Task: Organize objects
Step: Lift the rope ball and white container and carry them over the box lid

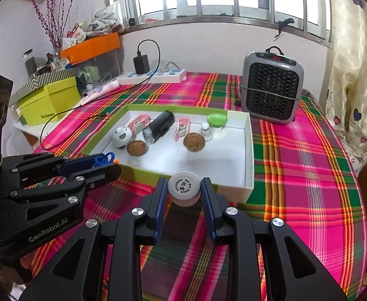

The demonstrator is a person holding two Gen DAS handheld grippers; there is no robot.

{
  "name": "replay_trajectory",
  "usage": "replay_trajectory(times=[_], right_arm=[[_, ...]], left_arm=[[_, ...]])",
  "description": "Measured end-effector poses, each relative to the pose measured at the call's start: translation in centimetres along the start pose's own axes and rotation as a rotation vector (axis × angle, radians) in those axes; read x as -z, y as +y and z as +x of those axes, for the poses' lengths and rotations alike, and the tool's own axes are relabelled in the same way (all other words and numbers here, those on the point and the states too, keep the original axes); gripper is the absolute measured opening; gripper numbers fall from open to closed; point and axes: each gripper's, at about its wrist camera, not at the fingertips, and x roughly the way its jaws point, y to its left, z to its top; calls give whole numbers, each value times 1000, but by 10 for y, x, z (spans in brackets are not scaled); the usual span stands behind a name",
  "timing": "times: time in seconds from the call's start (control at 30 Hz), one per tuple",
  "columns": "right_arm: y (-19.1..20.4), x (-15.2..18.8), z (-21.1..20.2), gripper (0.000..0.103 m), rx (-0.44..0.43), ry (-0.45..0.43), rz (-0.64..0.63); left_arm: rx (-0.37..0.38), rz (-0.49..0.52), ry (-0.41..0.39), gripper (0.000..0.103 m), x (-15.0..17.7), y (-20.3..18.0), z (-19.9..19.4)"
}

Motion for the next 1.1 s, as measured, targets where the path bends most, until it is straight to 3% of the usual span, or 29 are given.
replay_trajectory(times=[0.47, 1.1], right_arm=[[-14, -22, 9, 28, 23, -13, -12], [-46, -45, 52, 28, 68, 25, -2]], left_arm=[[1, -5, -9, 19, -25, 0, 16], [1, -8, 33, 19, -39, -3, 56]])
